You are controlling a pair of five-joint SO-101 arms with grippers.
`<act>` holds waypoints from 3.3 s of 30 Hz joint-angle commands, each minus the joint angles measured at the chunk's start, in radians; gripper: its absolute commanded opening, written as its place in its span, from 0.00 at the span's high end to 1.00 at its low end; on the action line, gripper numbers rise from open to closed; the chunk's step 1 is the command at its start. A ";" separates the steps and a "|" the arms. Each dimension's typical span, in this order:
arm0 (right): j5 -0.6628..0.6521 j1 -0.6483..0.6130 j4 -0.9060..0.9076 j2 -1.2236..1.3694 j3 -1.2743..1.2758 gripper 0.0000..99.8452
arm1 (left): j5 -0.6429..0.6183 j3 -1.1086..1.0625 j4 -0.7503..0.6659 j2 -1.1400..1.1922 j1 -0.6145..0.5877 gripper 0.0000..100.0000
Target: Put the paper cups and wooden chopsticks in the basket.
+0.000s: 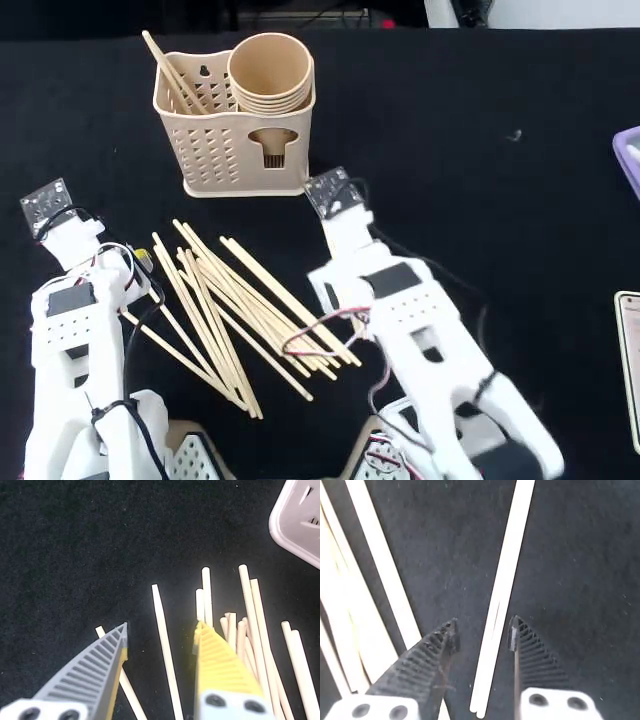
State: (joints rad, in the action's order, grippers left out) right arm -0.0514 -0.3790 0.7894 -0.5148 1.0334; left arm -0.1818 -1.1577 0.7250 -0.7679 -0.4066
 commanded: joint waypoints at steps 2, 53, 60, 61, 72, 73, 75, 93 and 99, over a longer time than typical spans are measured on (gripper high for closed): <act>0.012 0.000 -0.052 0.196 -0.127 0.83 | -0.003 0.004 -0.009 -0.026 -0.007 0.78; 0.044 -0.175 -0.434 -0.610 -0.414 0.99 | -0.003 0.004 -0.011 -0.026 -0.002 0.78; 0.041 -0.232 -0.847 -0.174 -0.536 0.99 | -0.003 0.004 -0.011 -0.026 -0.005 0.78; 0.041 -0.230 -0.858 -0.099 -0.587 0.99 | -0.003 0.004 -0.011 -0.026 -0.005 0.78; 0.041 -0.212 -0.856 0.624 -1.092 0.99 | -0.003 -0.008 -0.014 -0.026 -0.007 0.78; 0.041 -0.207 -0.856 0.670 -1.119 0.99 | -0.003 -0.008 -0.014 -0.026 -0.007 0.78; 0.041 -0.201 -0.856 0.746 -1.153 0.99 | -0.002 -0.008 -0.012 -0.026 -0.007 0.78; 0.048 -0.195 -0.543 0.619 -1.129 0.87 | -0.002 -0.007 -0.012 -0.026 -0.007 0.78; 0.048 -0.193 -0.241 0.366 -1.125 0.87 | -0.002 -0.004 -0.011 -0.026 -0.007 0.78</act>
State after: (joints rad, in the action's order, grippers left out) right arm -0.0115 -0.5923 0.3767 0.0330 -0.0514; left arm -0.1818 -1.1792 0.7250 -0.7679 -0.4066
